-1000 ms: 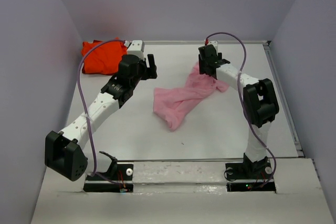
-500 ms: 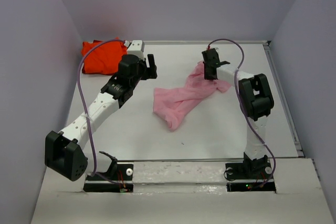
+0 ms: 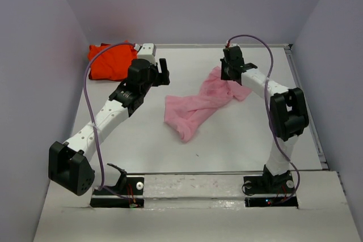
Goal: Fold and stack the t-shirts
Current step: Flatten out the crumpled T-shirt at the center of the board.
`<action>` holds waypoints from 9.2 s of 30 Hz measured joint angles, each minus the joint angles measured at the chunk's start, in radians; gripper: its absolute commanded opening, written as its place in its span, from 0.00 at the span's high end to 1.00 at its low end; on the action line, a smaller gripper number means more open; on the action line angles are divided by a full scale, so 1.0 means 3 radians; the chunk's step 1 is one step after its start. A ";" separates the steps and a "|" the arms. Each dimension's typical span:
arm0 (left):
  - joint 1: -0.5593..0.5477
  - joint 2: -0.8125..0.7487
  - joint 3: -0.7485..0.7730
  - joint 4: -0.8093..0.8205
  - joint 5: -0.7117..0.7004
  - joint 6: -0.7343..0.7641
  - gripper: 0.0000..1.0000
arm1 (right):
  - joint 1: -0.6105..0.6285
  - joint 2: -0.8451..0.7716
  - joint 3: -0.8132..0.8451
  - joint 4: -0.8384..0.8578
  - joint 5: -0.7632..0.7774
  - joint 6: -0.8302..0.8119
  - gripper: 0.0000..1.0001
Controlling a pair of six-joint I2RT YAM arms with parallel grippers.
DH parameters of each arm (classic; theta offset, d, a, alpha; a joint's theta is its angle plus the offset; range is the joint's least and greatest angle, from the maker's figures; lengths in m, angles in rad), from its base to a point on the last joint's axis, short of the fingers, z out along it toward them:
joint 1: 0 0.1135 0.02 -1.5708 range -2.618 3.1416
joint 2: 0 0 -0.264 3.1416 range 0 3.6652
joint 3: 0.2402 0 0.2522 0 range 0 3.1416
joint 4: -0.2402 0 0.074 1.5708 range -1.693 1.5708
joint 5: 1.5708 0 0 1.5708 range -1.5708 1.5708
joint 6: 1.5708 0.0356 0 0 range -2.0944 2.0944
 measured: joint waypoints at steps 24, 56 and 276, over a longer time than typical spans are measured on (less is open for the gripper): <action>0.0000 0.0000 0.0000 0.0005 0.0015 -0.0001 0.16 | 0.0607 -0.1110 0.0985 -0.0229 0.0354 -0.0507 1.00; 0.0004 -0.0003 0.0000 0.0001 -0.0234 -0.0056 0.16 | 0.1358 -0.0697 -0.0010 -0.0216 0.0420 -0.0064 1.00; 0.0182 -0.0145 -0.0148 -0.0003 -0.0469 -0.0127 0.16 | 0.1658 -0.0498 -0.1137 -0.0818 0.1277 0.0551 0.48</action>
